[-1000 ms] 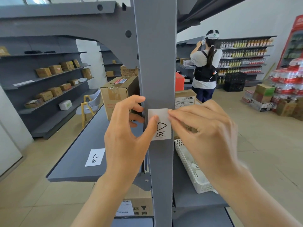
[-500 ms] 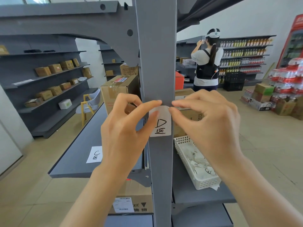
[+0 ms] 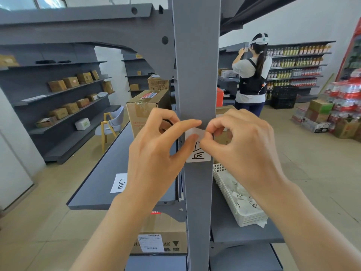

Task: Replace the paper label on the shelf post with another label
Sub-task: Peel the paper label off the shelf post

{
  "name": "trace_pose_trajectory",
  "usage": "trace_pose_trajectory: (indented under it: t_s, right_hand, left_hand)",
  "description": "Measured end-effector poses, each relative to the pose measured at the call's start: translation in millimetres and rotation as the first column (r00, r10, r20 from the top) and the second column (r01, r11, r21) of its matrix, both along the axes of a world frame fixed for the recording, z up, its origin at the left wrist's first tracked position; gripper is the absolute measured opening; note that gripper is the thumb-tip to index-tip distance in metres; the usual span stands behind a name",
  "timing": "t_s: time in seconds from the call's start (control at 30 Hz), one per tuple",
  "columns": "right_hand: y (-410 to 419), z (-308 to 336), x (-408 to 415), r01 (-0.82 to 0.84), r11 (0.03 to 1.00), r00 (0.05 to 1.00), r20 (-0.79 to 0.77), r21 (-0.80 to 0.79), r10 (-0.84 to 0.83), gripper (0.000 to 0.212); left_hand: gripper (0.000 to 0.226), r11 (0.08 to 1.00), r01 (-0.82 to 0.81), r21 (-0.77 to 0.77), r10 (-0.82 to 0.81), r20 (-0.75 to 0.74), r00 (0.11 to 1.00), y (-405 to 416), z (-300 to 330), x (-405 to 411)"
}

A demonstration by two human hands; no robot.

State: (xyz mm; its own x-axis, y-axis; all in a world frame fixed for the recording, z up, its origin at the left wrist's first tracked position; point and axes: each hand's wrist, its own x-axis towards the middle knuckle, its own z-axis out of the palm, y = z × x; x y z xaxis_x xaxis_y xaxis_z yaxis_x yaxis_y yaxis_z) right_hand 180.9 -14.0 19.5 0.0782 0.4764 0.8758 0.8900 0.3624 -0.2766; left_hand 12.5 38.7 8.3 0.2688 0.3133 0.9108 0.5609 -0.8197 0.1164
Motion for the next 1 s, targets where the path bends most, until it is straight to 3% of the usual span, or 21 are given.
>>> trace_pose_trajectory:
  t_s: [0.3, 0.43, 0.57, 0.67, 0.83, 1.0]
  right_hand:
    - [-5, -6, 5, -0.093, 0.996, 0.996, 0.009, -0.004, 0.093, 0.004]
    - [-8, -11, 13, -0.095, 0.992, 0.995, -0.014, -0.077, 0.094, 0.032]
    - [-5, -13, 14, -0.111, 0.991, 0.994, 0.005, -0.076, 0.112, 0.006]
    - [-7, -15, 12, -0.169, 0.982, 0.986, -0.009, -0.088, 0.169, 0.007]
    - [-16, -22, 9, -0.137, 0.985, 0.989, 0.043, -0.106, 0.142, 0.006]
    - [-25, -25, 7, -0.199, 0.976, 0.978, -0.074, -0.091, 0.193, 0.01]
  left_hand:
    - [0.007, 1.0, -0.018, 0.006, 0.018, -0.058, 0.998, 5, 1, 1]
    - [0.004, 1.0, -0.013, 0.015, 0.014, -0.085, 0.996, 3, 2, 3]
    - [0.002, 0.998, -0.003, 0.059, 0.01, -0.114, 0.993, 2, 0, 1]
    - [0.003, 0.999, 0.021, 0.031, -0.018, -0.094, 0.995, -1, -6, -2]
    - [0.013, 0.997, 0.082, -0.006, -0.082, -0.02, 0.996, -14, -12, -3]
    - [0.055, 0.937, 0.217, -0.274, -0.192, 0.115, 0.975, -28, -7, -6]
